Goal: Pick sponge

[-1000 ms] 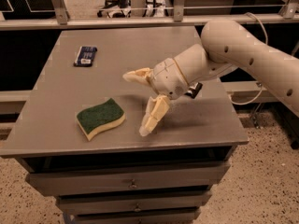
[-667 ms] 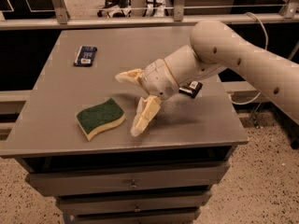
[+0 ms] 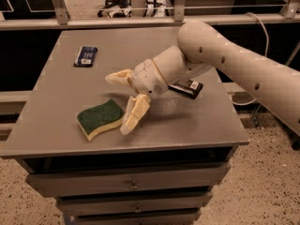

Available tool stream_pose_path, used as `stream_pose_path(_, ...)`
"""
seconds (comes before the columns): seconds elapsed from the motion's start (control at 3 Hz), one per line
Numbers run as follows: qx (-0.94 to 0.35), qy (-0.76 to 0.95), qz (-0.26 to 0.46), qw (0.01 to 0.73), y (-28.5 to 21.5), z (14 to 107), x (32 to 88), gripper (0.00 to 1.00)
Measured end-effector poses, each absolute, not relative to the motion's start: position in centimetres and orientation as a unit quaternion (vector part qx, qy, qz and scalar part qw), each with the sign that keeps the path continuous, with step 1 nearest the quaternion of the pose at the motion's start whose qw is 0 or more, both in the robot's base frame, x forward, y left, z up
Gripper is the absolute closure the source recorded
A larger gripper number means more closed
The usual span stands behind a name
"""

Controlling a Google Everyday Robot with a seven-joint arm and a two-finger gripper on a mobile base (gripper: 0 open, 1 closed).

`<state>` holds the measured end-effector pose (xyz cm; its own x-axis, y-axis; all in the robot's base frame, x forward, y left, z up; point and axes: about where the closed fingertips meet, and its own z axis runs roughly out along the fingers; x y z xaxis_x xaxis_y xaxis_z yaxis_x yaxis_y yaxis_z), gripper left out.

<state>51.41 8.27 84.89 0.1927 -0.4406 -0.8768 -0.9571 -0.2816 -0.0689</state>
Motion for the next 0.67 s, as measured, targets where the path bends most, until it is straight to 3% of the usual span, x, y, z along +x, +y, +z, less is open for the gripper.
stream_pose_path(0.67,-0.698,0.487,0.417,0.320,9.08,83.62,51.23,0.39)
